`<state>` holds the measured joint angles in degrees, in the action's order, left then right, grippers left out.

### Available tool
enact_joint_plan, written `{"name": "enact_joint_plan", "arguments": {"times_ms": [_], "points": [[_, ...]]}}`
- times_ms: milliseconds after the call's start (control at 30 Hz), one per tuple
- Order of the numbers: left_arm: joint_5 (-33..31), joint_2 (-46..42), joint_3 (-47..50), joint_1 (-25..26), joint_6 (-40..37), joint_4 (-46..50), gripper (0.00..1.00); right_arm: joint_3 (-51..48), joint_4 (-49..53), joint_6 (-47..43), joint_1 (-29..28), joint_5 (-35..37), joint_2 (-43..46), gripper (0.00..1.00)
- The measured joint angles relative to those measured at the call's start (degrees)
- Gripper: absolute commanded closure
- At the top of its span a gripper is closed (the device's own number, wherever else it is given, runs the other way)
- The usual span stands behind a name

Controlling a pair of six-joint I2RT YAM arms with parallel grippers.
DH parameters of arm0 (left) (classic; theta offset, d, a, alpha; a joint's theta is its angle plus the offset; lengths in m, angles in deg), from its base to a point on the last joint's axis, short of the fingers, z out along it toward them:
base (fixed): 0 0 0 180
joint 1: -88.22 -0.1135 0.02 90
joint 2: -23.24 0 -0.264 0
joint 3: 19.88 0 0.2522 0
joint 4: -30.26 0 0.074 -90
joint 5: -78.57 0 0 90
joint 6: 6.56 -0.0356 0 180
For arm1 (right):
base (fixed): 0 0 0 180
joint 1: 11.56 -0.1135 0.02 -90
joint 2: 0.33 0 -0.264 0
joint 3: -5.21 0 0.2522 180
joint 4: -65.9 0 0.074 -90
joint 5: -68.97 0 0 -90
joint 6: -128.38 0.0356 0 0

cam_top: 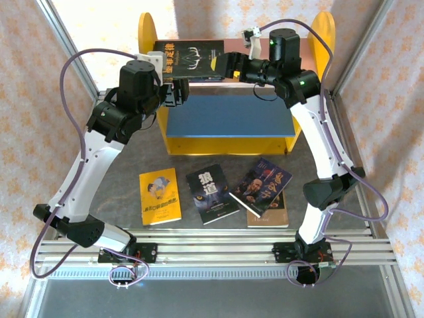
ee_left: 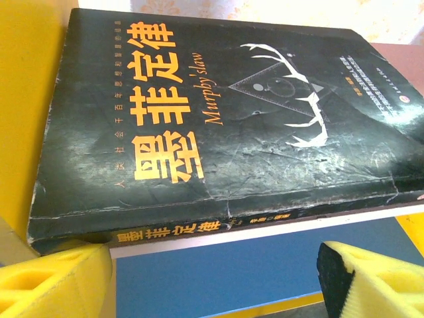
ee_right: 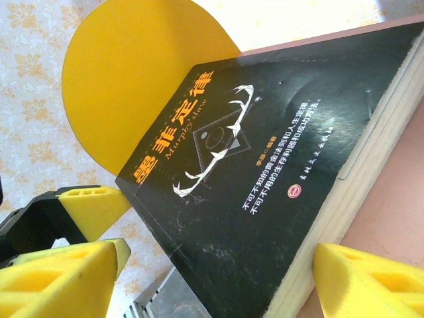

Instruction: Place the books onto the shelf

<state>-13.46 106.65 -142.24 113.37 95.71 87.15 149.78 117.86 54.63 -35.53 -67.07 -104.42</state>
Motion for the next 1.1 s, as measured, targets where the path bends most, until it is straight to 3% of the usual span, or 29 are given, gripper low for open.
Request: {"name": "enact_joint_plan", "arguments": {"times_ms": [1100], "points": [[1.42, -0.61, -1.51, 0.0, -0.35, -0.02, 0.15, 1.75, 0.83, -1.4, -0.15, 1.16, -1.05, 0.2]]}}
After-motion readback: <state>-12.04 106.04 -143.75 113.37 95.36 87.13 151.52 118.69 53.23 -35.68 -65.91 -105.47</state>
